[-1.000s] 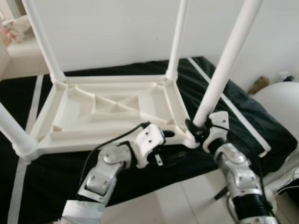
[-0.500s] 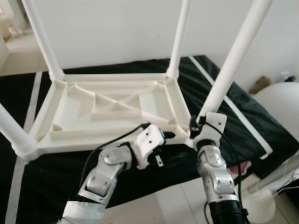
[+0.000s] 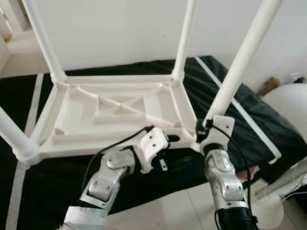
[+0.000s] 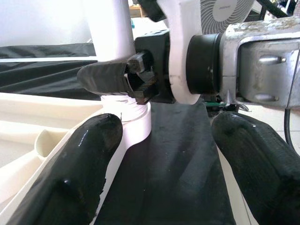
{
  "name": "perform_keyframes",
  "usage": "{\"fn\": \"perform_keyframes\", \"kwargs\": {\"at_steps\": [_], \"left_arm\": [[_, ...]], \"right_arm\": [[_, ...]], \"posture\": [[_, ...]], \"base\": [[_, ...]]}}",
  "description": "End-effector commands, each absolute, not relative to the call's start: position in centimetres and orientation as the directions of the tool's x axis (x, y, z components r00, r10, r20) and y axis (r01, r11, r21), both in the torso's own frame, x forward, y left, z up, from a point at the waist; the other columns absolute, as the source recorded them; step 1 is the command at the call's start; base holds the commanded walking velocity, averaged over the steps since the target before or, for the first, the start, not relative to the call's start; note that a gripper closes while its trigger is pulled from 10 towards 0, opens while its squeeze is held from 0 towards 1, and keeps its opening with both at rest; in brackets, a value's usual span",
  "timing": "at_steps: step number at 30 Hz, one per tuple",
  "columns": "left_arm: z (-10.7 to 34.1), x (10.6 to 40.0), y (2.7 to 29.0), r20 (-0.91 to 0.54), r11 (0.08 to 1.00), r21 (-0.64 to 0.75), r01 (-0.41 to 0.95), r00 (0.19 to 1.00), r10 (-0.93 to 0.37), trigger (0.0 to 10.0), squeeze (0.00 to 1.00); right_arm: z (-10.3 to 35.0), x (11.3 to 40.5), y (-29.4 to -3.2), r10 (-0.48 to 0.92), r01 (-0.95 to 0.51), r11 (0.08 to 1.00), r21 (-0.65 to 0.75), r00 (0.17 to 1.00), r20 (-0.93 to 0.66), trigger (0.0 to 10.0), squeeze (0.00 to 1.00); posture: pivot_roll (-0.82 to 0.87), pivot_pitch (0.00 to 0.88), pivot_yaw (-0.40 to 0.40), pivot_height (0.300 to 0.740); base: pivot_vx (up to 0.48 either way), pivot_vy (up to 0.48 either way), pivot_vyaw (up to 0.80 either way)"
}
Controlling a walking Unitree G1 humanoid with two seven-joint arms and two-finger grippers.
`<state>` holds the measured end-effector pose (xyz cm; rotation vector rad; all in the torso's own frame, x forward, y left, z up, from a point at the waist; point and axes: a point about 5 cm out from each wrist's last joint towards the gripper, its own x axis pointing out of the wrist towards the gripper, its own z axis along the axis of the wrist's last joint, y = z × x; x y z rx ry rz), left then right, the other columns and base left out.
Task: Building children table
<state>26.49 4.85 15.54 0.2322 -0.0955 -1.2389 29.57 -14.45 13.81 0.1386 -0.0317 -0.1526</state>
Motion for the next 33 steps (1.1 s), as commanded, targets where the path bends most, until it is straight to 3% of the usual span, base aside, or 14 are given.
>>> {"fn": "perform_keyframes", "kwargs": {"at_steps": [1,4,5,7,8,15,21,33], "left_arm": [[15.8,26.7,4.8,-0.04,0.349,0.235,0.907,0.368,-0.929,10.0,0.0],[15.7,26.6,4.7,-0.041,0.351,0.232,0.907,0.37,-0.928,10.0,0.0],[15.7,26.6,4.7,-0.041,0.35,0.231,0.908,0.369,-0.929,10.0,0.0],[15.7,26.6,4.7,-0.04,0.35,0.23,0.908,0.368,-0.929,10.0,0.0],[15.6,26.6,4.7,-0.041,0.349,0.229,0.909,0.367,-0.929,10.0,0.0],[15.7,26.7,4.5,-0.04,0.338,0.228,0.913,0.356,-0.934,10.0,0.0],[15.7,26.7,4.4,-0.04,0.338,0.227,0.913,0.356,-0.934,10.0,0.0],[16.0,26.8,4.5,-0.032,0.347,0.23,0.909,0.363,-0.931,10.0,0.0]], "right_arm": [[13.5,29.2,-15.0,-0.166,0.163,0.974,0.157,0.986,0.006,10.0,1.0],[13.7,29.1,-15.5,-0.101,0.098,0.987,0.128,0.995,0.015,10.0,1.0],[13.9,29.1,-15.7,-0.08,0.077,0.99,0.121,0.997,0.023,10.0,0.76],[14.0,29.0,-15.9,-0.069,0.065,0.991,0.117,0.997,0.029,10.0,0.76],[14.0,29.0,-16.1,-0.05,0.047,0.993,0.104,0.998,0.026,10.0,0.0],[14.4,29.7,-17.5,0.158,-0.158,0.988,-0.004,0.987,0.008,10.0,0.0],[14.9,30.0,-18.1,0.244,-0.244,0.969,-0.041,0.97,0.003,10.0,0.0],[14.1,30.7,-17.6,0.519,-0.527,0.841,-0.124,0.85,-0.089,10.0,0.0]], "posture": [[-0.05,0.023,-0.028,0.74],[-0.05,0.023,-0.027,0.74],[-0.06,0.023,-0.029,0.74],[-0.06,0.023,-0.029,0.74],[-0.06,0.024,-0.028,0.74],[-0.08,0.032,-0.02,0.74],[-0.08,0.033,-0.022,0.74],[-0.07,0.031,-0.025,0.74]], "base": [[0.0,0.0,0.0],[0.0,0.0,0.0],[0.0,0.0,0.0],[0.0,0.0,0.0],[0.0,0.0,0.0],[0.0,0.0,0.0],[0.0,0.0,0.0],[0.0,0.0,0.0]]}}
